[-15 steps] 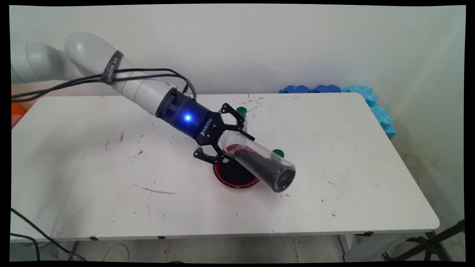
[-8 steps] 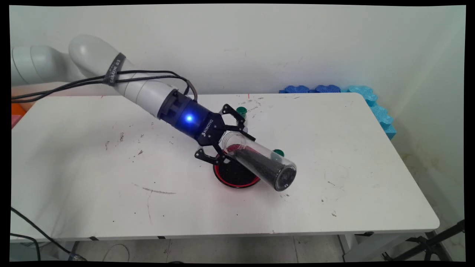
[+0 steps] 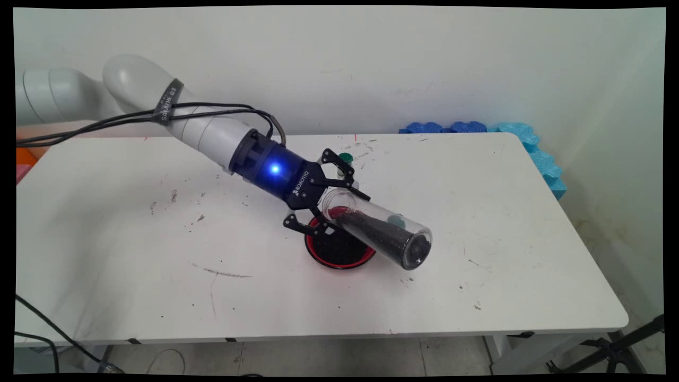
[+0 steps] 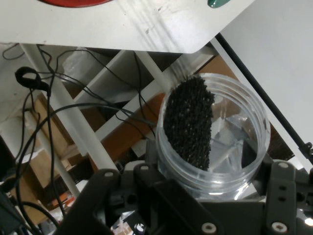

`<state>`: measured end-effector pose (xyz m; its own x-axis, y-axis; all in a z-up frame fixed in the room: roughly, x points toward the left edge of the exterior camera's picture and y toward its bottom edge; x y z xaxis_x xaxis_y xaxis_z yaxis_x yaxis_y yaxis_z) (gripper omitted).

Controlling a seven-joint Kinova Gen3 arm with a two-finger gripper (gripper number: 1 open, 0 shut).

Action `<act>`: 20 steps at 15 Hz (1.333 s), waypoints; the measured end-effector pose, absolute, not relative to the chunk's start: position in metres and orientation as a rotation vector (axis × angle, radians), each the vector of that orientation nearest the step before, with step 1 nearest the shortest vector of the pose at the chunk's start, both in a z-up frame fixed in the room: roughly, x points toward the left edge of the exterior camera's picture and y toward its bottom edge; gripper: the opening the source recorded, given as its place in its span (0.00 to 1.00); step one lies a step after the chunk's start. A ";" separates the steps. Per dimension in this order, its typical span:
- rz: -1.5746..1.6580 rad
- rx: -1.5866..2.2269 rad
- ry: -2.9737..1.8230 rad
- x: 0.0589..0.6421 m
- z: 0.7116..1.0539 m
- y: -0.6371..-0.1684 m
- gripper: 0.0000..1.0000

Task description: Pour the black seasoning powder in the red bowl

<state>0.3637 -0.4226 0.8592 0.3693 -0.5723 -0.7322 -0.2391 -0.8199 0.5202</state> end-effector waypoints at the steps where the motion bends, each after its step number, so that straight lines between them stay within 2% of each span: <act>1: -1.438 2.312 -0.699 0.363 0.859 -0.423 0.00; 20: -1.489 2.322 -0.600 0.359 0.853 -0.432 0.00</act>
